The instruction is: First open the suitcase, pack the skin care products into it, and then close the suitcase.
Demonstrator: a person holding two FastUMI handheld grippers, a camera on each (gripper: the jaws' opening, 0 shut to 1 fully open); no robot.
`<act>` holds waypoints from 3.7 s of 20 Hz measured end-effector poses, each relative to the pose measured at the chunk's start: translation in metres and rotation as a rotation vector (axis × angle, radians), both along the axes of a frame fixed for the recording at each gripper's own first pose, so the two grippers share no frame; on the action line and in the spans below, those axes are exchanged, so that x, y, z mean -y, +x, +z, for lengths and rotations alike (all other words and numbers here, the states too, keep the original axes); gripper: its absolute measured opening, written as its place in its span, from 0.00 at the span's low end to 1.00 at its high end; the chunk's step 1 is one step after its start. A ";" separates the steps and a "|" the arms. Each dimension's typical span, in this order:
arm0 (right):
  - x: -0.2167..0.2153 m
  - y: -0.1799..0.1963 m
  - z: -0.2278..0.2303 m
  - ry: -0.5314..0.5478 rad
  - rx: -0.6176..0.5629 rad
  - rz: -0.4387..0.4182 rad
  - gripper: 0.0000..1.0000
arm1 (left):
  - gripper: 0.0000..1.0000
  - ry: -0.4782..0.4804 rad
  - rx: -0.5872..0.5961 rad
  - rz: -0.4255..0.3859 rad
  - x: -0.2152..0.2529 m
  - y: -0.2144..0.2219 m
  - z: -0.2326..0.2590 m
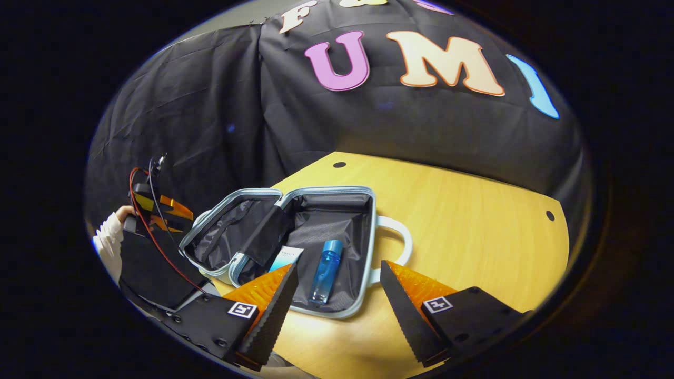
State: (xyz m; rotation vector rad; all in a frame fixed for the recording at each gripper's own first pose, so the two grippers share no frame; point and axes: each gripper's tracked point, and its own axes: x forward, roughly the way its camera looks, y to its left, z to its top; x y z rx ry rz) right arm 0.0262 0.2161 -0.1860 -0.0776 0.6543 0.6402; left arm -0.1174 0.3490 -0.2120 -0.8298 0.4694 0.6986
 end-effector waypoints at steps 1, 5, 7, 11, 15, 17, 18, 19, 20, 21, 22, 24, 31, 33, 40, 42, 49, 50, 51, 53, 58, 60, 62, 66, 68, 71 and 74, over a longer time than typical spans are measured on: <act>0.012 0.002 0.003 -0.011 0.005 -0.022 0.98 | 0.89 -0.016 0.016 0.002 -0.003 0.004 -0.003; 0.051 0.006 0.016 -0.005 0.015 -0.125 0.98 | 0.77 -0.047 0.034 -0.001 -0.014 0.013 -0.014; 0.068 0.007 0.022 -0.013 0.030 -0.167 0.98 | 0.65 -0.058 0.041 -0.007 -0.016 0.017 -0.018; 0.094 0.008 0.031 -0.034 0.044 -0.227 0.98 | 0.33 -0.104 0.041 -0.016 -0.017 0.024 -0.028; 0.114 0.011 0.034 -0.069 0.066 -0.255 0.98 | 0.07 -0.108 0.035 -0.035 -0.017 0.026 -0.026; 0.120 0.013 0.037 -0.074 0.078 -0.266 0.94 | 0.04 -0.088 0.030 -0.056 -0.013 0.025 -0.022; 0.122 0.015 0.039 -0.073 0.082 -0.273 0.94 | 0.02 -0.077 0.019 -0.065 -0.011 0.025 -0.020; 0.124 0.016 0.041 -0.071 0.084 -0.279 0.98 | 0.01 -0.064 0.005 -0.075 -0.009 0.022 -0.017; 0.126 0.016 0.041 -0.069 0.085 -0.284 0.98 | 0.00 -0.052 -0.011 -0.086 -0.005 0.023 -0.015; 0.128 0.017 0.041 -0.070 0.088 -0.289 0.98 | 0.00 -0.034 -0.030 -0.094 -0.001 0.021 -0.010; 0.130 0.017 0.041 -0.071 0.090 -0.291 0.98 | 0.00 -0.012 -0.043 -0.103 0.000 0.021 -0.004; 0.134 0.018 0.040 -0.073 0.096 -0.295 0.98 | 0.00 0.043 -0.066 -0.132 0.004 0.016 0.014; 0.142 0.021 0.038 -0.042 0.100 -0.305 0.98 | 0.00 0.201 -0.093 -0.248 0.058 0.020 0.118; 0.144 0.023 0.040 -0.028 0.105 -0.304 0.94 | 0.00 0.254 -0.106 -0.297 0.080 0.027 0.150; 0.166 0.020 0.035 0.007 0.101 -0.326 0.98 | 0.00 0.411 -0.147 -0.404 0.155 0.070 0.213; 0.173 0.018 0.034 0.010 0.108 -0.331 0.98 | 0.00 0.436 -0.147 -0.426 0.174 0.083 0.224; 0.201 0.014 0.042 0.039 0.129 -0.373 0.98 | 0.00 0.473 -0.103 -0.581 0.252 0.146 0.239; 0.207 0.012 0.042 0.038 0.130 -0.384 0.98 | 0.00 0.476 -0.091 -0.598 0.262 0.155 0.240; 0.215 0.010 0.043 0.031 0.132 -0.395 0.98 | 0.00 0.463 -0.076 -0.619 0.274 0.166 0.240; 0.231 0.007 0.043 0.022 0.133 -0.422 0.98 | 0.00 0.423 -0.047 -0.681 0.303 0.183 0.237; 0.262 -0.001 0.048 0.015 0.146 -0.506 0.98 | 0.00 0.397 -0.034 -0.815 0.355 0.233 0.209; 0.273 -0.006 0.053 0.004 0.153 -0.537 0.98 | 0.00 0.375 -0.050 -0.857 0.374 0.251 0.193; 0.280 -0.011 0.056 -0.003 0.158 -0.558 0.98 | 0.00 0.351 -0.072 -0.899 0.393 0.267 0.172; 0.284 -0.017 0.066 -0.003 0.173 -0.592 0.98 | 0.00 0.332 -0.145 -0.948 0.419 0.294 0.123; 0.284 -0.019 0.070 -0.005 0.183 -0.603 0.98 | 0.00 0.332 -0.185 -0.953 0.425 0.305 0.101; 0.282 -0.018 0.077 0.008 0.190 -0.620 0.94 | 0.01 0.355 -0.228 -0.942 0.431 0.316 0.072; 0.278 -0.018 0.072 0.014 0.177 -0.622 0.98 | 0.02 0.388 -0.279 -0.956 0.438 0.321 0.046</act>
